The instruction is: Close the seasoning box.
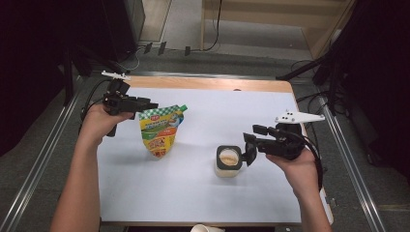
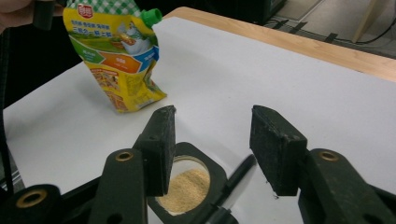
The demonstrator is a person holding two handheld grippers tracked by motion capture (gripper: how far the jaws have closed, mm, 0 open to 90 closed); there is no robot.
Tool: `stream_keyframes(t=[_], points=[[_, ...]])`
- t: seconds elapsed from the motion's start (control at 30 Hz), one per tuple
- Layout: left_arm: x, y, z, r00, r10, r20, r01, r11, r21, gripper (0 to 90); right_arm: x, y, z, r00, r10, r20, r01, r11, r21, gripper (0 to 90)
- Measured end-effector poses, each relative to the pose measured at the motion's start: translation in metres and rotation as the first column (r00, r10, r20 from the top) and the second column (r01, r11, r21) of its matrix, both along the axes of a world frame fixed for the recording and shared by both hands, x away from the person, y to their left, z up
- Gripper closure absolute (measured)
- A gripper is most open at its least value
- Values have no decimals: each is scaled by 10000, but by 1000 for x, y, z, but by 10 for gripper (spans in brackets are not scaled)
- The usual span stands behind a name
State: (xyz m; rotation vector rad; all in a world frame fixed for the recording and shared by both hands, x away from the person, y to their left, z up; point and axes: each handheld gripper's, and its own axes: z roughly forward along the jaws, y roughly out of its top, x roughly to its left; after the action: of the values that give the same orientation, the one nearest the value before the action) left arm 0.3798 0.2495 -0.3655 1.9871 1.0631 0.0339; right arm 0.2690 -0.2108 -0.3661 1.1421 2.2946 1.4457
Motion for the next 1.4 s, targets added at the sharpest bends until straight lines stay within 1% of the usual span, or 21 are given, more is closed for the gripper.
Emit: stream_keyframes(t=[0.1,0.13,0.2,0.3,0.37,0.43,0.5,0.57,0.63,0.83,0.97,1.0,1.1,1.17,1.23,1.4], points=[[0,-1,0,9998,127,148,-129,9999,92,445,2,-7,-1,9998,-191,30,191,9998,22,523],[0,-1,0,9998,158,131,-159,9998,72,444,2,-9,-2,9996,-274,-38,275,9996,41,524],[0,-1,0,9998,109,136,-110,9999,88,443,4,-13,-3,9992,-400,85,399,9992,55,529],[0,-2,-1,9999,101,100,-102,9999,100,439,5,-18,-5,9987,-507,96,506,9987,111,539],[0,-1,0,9999,109,94,-110,9999,72,439,7,-21,-7,9983,-558,155,557,9984,72,552],[0,-1,0,9999,134,101,-135,9999,70,435,8,-24,-9,9978,-657,45,657,9978,22,570],[0,0,0,9999,117,98,-117,9999,41,433,10,-26,-13,9976,-684,72,684,9976,-39,580],[0,0,0,9998,137,109,-138,9999,6,426,11,-27,-16,9971,-750,115,753,9970,-204,593],[0,0,0,9998,148,105,-148,9999,5,425,13,-27,-19,9969,-787,63,789,9966,-254,609],[0,1,0,9999,133,104,-133,9999,33,423,15,-31,-27,9957,-903,-227,899,9958,-191,711],[0,0,0,9999,146,63,-146,9999,27,419,16,-30,-30,9959,-775,-478,774,9970,-35,782],[0,0,0,9999,148,51,-148,9999,27,418,17,-29,-31,9960,-743,-494,742,9972,-37,810],[0,0,-1,9999,114,45,-114,9999,55,418,17,-25,-33,9962,-517,-707,513,9987,-67,854],[0,0,-1,9999,114,58,-114,9999,62,417,18,-22,-35,9964,-345,-771,337,9994,-122,882],[0,0,-1,9999,127,65,-127,9999,71,417,17,-20,-35,9966,-335,-749,318,9992,-236,886],[0,0,-1,9999,138,20,-139,9999,44,413,17,-19,-36,9964,-314,-785,305,9995,-123,887]])
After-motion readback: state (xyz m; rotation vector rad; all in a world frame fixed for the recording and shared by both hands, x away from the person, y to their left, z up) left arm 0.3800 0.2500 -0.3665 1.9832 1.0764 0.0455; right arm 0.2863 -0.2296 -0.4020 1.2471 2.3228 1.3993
